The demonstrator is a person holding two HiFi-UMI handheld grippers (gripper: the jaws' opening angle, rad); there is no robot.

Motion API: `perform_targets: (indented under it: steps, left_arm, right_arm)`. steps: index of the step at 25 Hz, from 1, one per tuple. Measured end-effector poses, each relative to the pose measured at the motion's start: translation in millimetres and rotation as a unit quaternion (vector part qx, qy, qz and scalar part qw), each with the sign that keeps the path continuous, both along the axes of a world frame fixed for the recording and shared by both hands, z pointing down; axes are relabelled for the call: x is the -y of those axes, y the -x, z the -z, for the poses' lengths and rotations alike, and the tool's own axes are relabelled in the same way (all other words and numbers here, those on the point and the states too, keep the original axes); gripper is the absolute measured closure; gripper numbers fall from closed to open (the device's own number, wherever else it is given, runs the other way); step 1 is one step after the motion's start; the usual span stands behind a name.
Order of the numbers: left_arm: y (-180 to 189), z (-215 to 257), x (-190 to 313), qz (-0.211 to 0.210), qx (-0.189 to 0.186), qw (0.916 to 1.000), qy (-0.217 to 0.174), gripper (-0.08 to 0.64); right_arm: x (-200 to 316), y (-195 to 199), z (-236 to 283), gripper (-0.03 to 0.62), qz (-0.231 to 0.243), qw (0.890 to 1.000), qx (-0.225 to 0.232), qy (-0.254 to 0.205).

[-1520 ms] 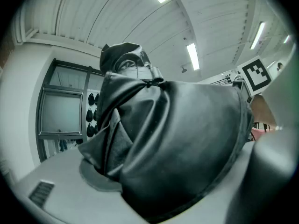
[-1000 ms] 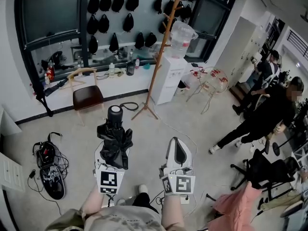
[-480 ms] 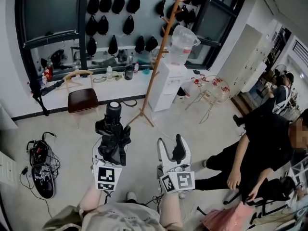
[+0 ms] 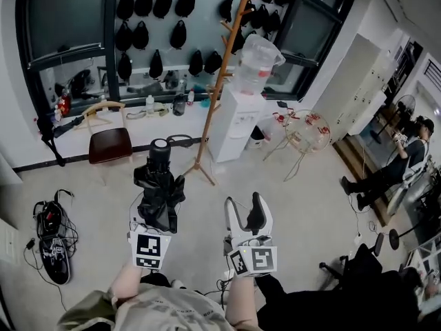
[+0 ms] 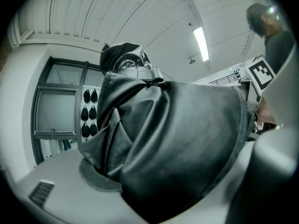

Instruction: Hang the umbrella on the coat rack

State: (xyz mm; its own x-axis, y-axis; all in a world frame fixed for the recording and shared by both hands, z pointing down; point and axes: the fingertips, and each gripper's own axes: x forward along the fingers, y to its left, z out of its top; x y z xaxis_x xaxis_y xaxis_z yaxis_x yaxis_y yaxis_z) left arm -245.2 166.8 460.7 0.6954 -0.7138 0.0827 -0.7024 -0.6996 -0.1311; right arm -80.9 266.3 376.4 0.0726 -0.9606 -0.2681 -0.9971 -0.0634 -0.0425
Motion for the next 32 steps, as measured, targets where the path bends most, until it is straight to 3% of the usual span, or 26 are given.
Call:
perform_targets:
  steps: [9, 23, 32]
  left_arm:
    - [-42.3, -20.8, 48.7, -0.031, 0.021, 0.9993, 0.009, 0.233]
    - [-94.9, -10.1, 226.4, -0.097, 0.017, 0.9951, -0.001, 0.233]
    - [-130.5, -12.2, 286.2, -0.114, 0.017, 0.9933, 0.006, 0.233]
  right_arm:
    - [40.1, -38.2, -23.0, 0.304, -0.024, 0.999, 0.016, 0.016]
    - [197.6, -76.0, -14.3, 0.304, -0.058, 0.998, 0.036, -0.004]
    - [262.4, -103.8, -14.4, 0.304, -0.056, 0.998, 0.039, -0.001]
